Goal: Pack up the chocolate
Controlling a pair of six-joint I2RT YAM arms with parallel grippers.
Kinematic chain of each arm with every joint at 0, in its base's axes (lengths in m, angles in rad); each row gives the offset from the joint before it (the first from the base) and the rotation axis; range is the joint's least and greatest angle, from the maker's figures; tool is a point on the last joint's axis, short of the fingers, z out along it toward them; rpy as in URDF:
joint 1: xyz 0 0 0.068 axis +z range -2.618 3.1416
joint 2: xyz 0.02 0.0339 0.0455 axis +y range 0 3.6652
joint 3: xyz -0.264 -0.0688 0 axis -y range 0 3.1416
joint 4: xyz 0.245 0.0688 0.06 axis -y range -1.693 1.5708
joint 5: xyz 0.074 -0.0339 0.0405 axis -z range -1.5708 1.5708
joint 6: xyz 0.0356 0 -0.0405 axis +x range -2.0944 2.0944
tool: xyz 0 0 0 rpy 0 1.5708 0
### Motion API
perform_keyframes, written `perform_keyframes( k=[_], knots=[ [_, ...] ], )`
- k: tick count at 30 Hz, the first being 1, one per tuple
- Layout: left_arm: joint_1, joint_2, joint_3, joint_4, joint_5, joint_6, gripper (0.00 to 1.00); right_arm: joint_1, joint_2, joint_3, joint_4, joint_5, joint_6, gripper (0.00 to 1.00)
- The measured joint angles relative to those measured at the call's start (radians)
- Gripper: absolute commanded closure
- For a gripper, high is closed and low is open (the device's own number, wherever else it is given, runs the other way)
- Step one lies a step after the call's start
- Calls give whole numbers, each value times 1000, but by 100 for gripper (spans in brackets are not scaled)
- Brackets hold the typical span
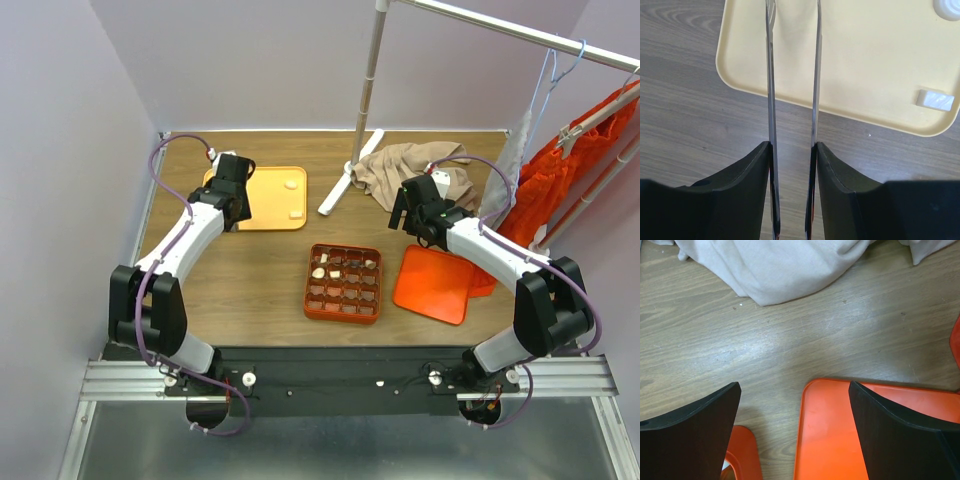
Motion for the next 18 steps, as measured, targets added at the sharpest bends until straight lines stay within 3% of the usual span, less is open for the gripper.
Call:
perform_keyframes(
  k=[18],
  knots=[
    [30,136,84,52,2,31,51,0,0,0,0,-2,0,2]
  ],
)
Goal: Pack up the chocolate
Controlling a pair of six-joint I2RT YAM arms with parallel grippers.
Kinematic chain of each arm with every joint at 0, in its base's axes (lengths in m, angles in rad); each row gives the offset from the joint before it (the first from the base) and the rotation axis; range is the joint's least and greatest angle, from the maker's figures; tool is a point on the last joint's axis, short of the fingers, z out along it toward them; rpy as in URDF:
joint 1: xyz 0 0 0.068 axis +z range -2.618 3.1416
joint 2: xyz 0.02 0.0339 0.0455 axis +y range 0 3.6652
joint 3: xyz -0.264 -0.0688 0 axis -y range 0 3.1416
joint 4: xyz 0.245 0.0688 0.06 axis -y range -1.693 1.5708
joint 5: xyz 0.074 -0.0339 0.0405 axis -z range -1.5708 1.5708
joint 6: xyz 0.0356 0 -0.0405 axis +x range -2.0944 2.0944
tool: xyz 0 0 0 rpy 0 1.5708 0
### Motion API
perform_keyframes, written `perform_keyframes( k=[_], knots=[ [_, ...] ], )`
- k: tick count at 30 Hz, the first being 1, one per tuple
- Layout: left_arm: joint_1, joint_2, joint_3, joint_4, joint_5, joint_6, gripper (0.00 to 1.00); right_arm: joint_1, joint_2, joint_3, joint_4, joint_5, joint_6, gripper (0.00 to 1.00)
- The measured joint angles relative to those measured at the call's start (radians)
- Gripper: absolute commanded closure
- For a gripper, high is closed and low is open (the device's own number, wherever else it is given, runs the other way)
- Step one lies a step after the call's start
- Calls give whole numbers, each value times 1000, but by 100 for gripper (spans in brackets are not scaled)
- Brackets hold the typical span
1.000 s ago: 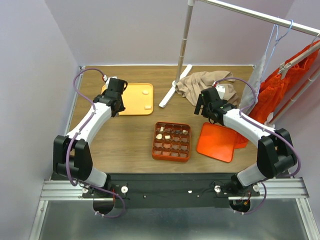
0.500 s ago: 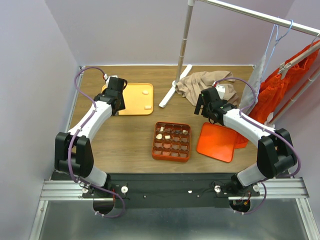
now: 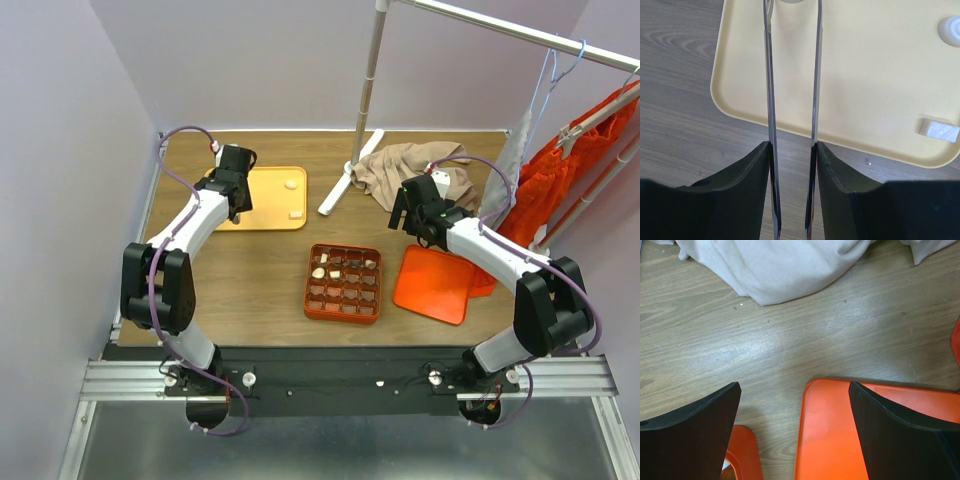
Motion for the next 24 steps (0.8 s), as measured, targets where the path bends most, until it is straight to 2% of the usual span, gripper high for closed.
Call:
perform_keyframes(
  k=[4,7,17,24],
  knots=[
    [3,7,7,1,1,5,52,0,0,0,0,0,0,2],
    [6,7,7,2,0,7,56,0,0,0,0,0,0,2],
    [10,-8,5,-2,-1,11,78,0,0,0,0,-2,0,2],
    [11,-98,5,-16,9,19,80,0,0,0,0,-4,0,2]
  ],
)
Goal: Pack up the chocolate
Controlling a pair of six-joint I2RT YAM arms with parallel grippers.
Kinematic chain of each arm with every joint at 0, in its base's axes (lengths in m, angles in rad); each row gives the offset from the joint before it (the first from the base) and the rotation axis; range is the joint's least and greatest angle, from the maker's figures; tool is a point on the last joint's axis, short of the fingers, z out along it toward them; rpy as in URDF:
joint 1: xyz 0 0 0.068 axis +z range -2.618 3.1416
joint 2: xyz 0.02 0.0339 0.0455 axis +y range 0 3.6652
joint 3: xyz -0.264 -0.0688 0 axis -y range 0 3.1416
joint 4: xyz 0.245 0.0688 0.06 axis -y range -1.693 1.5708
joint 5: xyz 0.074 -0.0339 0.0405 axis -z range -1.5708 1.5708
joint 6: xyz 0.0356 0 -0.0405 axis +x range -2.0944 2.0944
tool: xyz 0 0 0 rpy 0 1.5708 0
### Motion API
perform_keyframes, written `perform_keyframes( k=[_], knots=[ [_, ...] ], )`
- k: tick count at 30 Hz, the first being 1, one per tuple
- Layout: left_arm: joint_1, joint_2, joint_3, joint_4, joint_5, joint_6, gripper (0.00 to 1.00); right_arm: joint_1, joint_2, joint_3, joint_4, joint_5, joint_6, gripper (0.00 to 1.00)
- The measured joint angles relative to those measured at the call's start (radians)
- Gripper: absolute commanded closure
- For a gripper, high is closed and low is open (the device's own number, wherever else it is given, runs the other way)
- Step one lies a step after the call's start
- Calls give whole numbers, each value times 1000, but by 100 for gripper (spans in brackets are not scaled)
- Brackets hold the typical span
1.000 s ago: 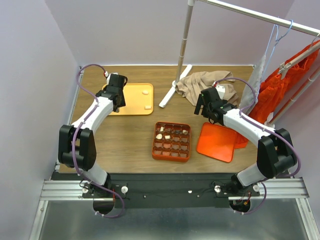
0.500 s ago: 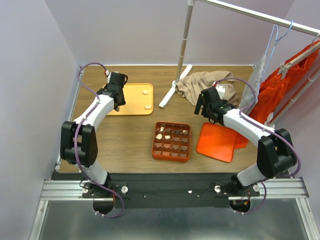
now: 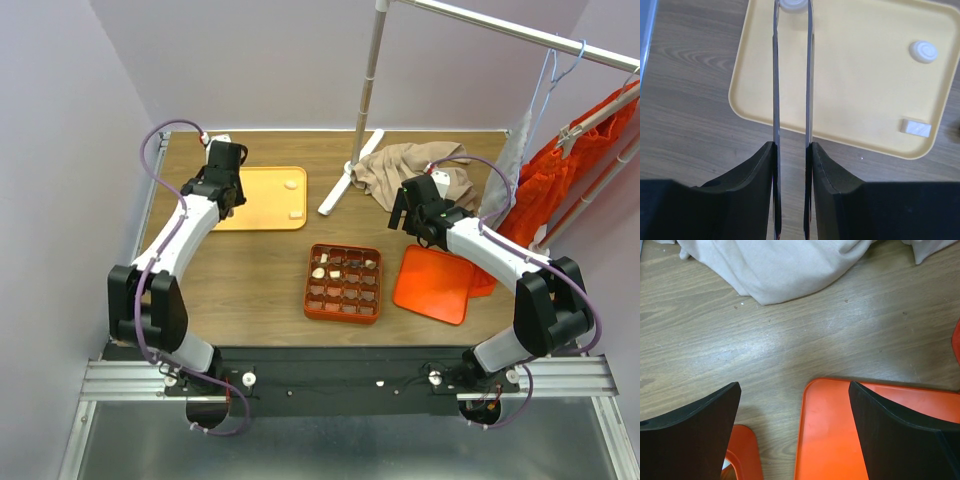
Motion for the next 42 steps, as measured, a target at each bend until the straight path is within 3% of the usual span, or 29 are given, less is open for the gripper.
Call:
perform_keyframes(
  k=[14,26,42],
  knots=[
    [-5,-268,-64,-109,35,51,83,0,0,0,0,0,0,2],
    [-70,-334,-93,-201,89,71,83,0,0,0,0,0,0,2],
    [-327,-427,-106,-243,164,85,83,0,-28,5,-18,0,1,2]
  ],
)
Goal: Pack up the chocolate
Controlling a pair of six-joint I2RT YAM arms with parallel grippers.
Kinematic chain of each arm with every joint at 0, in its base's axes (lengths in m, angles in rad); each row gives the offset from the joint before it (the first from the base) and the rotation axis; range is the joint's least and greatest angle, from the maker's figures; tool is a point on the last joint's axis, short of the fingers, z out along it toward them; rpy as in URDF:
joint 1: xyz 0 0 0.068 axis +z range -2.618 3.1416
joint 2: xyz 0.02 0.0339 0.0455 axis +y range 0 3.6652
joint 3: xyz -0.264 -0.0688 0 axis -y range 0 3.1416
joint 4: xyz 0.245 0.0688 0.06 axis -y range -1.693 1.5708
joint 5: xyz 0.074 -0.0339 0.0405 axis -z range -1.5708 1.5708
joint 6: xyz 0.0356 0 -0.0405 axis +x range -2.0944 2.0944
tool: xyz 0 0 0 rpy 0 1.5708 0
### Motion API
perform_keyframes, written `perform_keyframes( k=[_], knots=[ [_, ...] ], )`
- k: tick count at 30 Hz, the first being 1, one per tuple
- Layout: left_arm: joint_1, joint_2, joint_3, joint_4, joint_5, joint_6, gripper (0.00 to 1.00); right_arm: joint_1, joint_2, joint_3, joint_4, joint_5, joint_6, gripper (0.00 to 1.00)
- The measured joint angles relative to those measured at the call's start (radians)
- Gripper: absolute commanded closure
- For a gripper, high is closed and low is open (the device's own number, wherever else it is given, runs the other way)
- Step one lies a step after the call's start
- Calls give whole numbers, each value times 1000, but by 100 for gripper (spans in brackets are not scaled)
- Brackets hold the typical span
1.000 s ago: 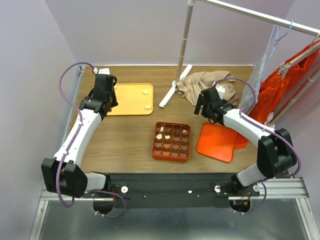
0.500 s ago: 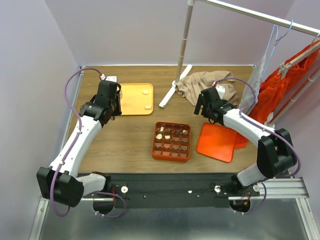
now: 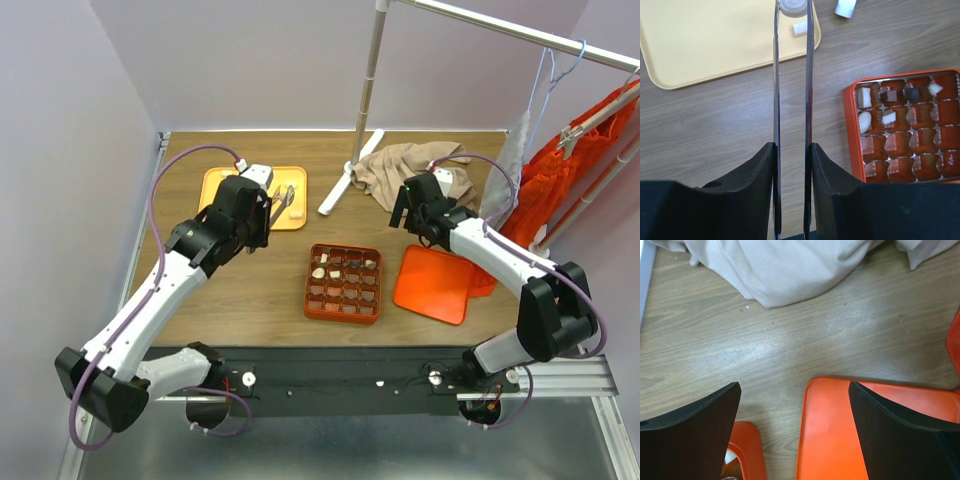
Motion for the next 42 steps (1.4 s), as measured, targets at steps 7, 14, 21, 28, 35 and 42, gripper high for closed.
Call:
perform_keyframes(
  k=[7,14,21,28,35,42],
  knots=[
    [-40,-114,-46,6,63,14,83,0,-11,41,-19,-4,9,2],
    [-103,-113,-52,5,80,-3,83,0,-50,82,-26,-3,18,2],
    [-299,-85,-53,-9,76,-100,83,0,-56,92,-28,-3,19,2],
    [-482,-84,-53,-39,59,-214,83,0,-56,92,-31,-3,19,2],
    [-610,-51,-53,-72,12,-284,83,0,-56,92,-34,-3,19,2],
    [-628,-50,-53,-93,-16,-312,83,0,-52,92,-35,-4,19,2]
  ],
)
